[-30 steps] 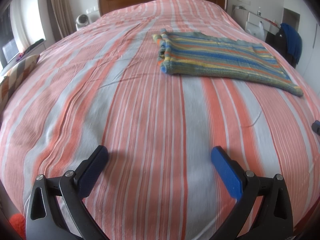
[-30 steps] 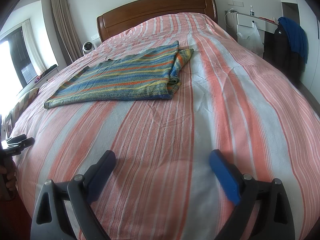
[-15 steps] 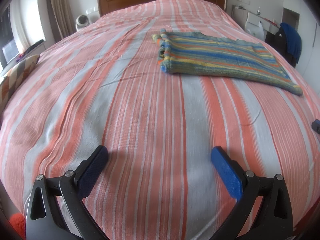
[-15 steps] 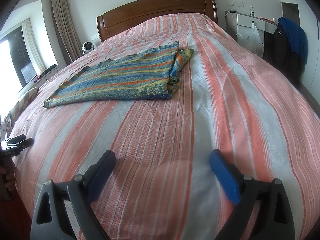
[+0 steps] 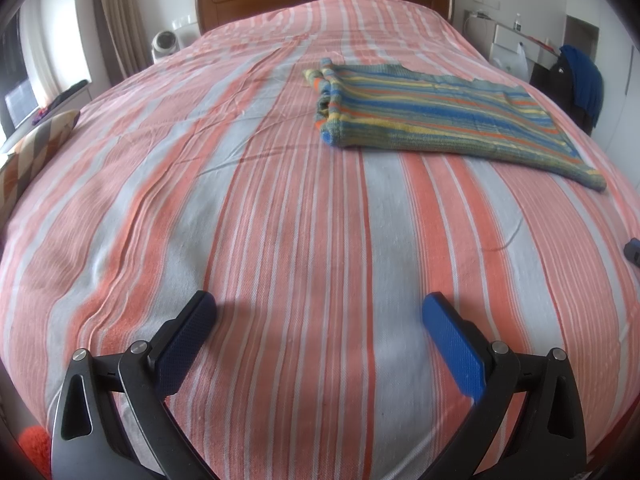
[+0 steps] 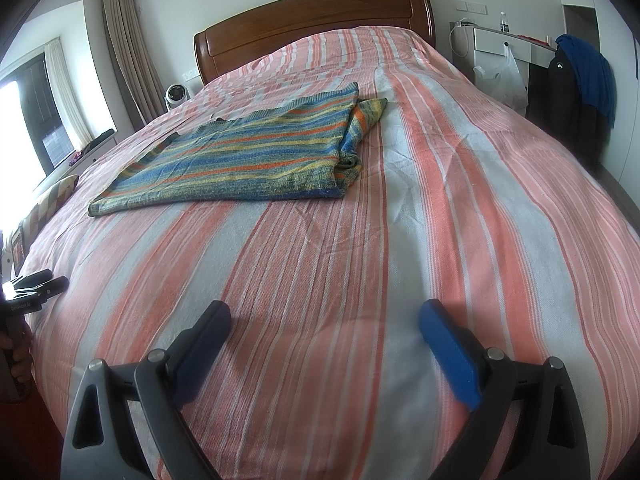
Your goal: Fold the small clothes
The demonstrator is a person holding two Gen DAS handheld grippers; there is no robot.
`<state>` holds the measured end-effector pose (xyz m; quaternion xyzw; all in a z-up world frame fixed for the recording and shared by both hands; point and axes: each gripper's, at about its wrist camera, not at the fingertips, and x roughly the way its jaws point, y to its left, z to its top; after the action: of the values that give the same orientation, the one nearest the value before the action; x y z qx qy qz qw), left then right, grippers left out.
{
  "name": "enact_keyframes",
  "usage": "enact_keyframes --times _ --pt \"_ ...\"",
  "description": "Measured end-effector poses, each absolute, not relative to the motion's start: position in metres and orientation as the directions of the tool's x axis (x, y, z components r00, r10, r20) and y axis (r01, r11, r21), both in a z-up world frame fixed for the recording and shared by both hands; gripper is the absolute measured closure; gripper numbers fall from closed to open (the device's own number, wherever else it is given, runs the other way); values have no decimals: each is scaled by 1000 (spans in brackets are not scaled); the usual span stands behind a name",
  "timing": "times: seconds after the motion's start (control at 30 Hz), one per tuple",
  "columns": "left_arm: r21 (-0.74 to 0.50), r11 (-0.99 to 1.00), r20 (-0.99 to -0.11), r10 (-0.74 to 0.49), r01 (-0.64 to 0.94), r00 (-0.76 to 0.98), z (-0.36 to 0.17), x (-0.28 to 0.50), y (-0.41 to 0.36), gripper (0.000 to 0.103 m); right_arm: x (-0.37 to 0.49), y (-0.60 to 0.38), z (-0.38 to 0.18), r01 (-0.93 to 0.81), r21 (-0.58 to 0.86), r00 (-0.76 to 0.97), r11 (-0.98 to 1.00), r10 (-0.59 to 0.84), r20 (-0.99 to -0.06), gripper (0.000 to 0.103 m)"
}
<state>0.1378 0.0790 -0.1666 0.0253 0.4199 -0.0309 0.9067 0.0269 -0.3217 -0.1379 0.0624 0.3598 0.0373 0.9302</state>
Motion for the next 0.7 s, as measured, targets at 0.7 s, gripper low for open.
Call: enact_keyframes --times 0.7 --pt "7 994 -765 -67 111 641 -156 132 77 1 58 -349 -97 -65 202 628 977 198 -753 8"
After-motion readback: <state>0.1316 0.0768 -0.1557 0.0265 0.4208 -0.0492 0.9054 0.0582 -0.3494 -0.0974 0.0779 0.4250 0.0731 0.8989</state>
